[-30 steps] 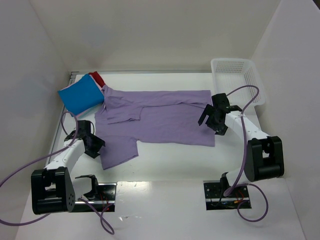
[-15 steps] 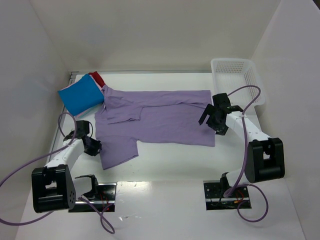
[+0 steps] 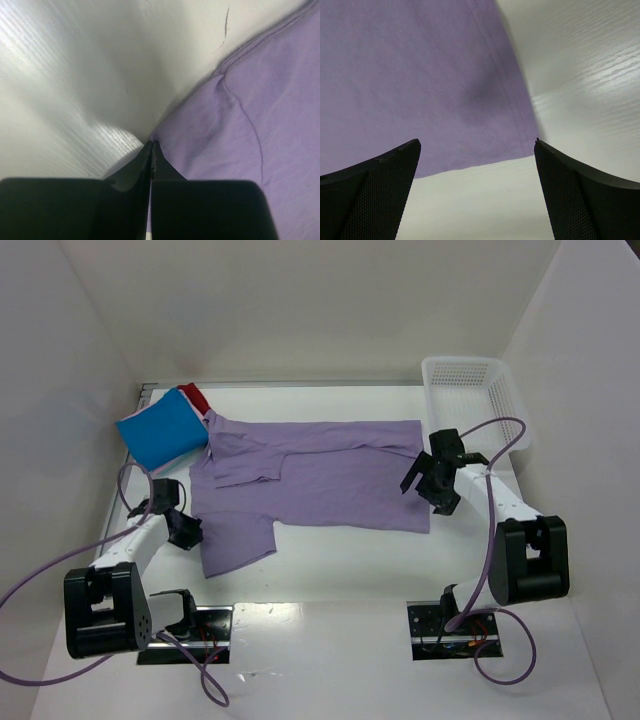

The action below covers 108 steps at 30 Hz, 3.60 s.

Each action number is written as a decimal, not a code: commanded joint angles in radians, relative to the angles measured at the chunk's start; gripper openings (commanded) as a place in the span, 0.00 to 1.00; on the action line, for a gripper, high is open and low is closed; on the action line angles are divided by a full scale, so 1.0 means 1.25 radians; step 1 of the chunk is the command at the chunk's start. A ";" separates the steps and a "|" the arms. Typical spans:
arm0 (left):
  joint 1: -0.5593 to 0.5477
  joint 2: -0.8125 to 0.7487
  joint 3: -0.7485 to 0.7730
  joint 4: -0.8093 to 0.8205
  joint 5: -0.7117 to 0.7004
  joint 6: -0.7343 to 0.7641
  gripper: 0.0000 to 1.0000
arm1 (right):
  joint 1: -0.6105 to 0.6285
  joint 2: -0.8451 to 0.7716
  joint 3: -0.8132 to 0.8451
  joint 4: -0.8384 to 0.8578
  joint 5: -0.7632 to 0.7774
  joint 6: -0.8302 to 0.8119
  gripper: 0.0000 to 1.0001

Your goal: Fold and stack the t-shirts

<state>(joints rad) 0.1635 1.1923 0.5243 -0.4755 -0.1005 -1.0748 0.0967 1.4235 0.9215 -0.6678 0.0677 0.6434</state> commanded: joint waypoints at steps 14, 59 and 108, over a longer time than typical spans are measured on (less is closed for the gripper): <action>0.005 -0.078 0.065 -0.050 0.026 0.023 0.00 | -0.026 0.056 -0.029 -0.101 0.092 0.206 1.00; 0.005 -0.079 0.065 -0.015 0.067 0.023 0.00 | -0.026 0.037 -0.155 0.024 0.091 0.274 0.31; -0.020 0.270 0.511 0.200 0.137 0.240 0.00 | -0.042 0.187 0.222 0.242 0.108 0.185 0.00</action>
<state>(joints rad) 0.1394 1.5017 1.1122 -0.2825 0.0620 -0.7914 0.0654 1.6447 1.1542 -0.4122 0.1551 0.8742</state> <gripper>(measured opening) 0.003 0.007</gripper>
